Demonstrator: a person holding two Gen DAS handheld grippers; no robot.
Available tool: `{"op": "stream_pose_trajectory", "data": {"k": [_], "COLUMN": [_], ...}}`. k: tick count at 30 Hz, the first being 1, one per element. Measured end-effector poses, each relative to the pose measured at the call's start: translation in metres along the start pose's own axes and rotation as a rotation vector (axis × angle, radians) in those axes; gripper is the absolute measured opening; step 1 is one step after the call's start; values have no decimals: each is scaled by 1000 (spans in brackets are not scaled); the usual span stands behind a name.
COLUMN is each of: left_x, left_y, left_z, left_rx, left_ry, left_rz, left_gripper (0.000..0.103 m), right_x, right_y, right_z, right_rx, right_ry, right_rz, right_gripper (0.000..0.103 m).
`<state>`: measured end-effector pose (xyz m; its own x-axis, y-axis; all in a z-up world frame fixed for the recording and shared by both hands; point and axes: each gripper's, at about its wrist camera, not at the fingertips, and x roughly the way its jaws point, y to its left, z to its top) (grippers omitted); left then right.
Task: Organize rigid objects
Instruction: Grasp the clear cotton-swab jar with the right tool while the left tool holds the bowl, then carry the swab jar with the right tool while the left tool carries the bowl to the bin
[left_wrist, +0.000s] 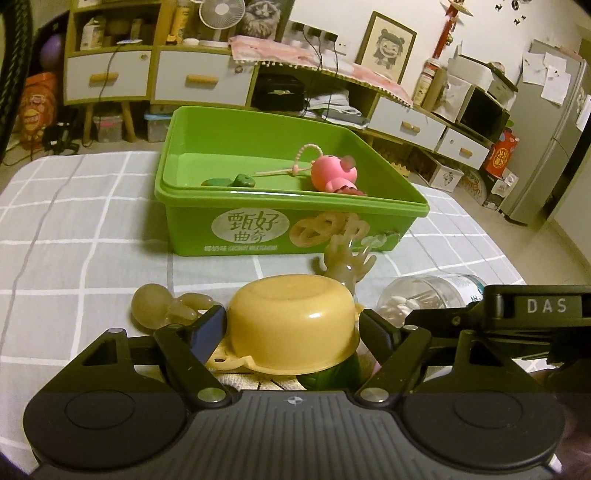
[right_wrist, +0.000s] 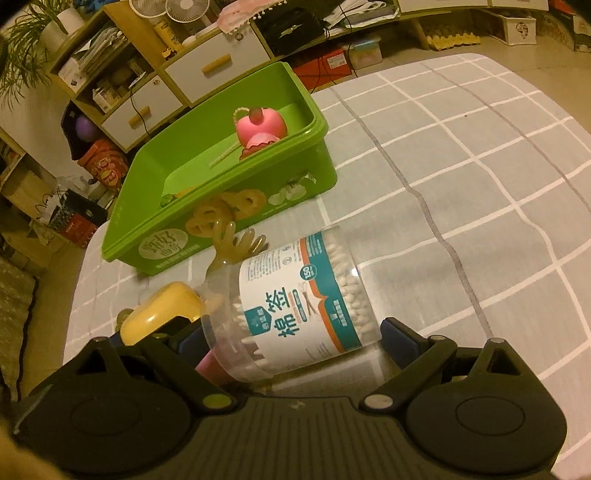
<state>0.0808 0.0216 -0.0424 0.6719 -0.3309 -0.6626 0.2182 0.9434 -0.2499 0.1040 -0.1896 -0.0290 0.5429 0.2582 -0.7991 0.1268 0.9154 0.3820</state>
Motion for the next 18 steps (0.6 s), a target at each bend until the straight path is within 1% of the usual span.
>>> {"op": "stream_pose_trajectory", "data": {"k": [5,7,9,18], "left_x": [2,1,1,0], "left_y": [-1,-1,0,1], "left_z": [0,0,1,3], "left_rx": [7,4,-3,-17], "left_ry": [-1,-2,2,11], "left_rz": [3,4,-1,-6], "left_gripper": [79,77,77,77], "right_x": [-1,-3,-5,-13], "right_y": [1,1,1,-3], "right_z": [-2,-2,-1,3], "right_rx": [-13,-15,-11,25], "right_ry": [-20,-28,-33,-31], "right_rz": [-9,-16,-18,17], "right_gripper": [81,80,80,78]}}
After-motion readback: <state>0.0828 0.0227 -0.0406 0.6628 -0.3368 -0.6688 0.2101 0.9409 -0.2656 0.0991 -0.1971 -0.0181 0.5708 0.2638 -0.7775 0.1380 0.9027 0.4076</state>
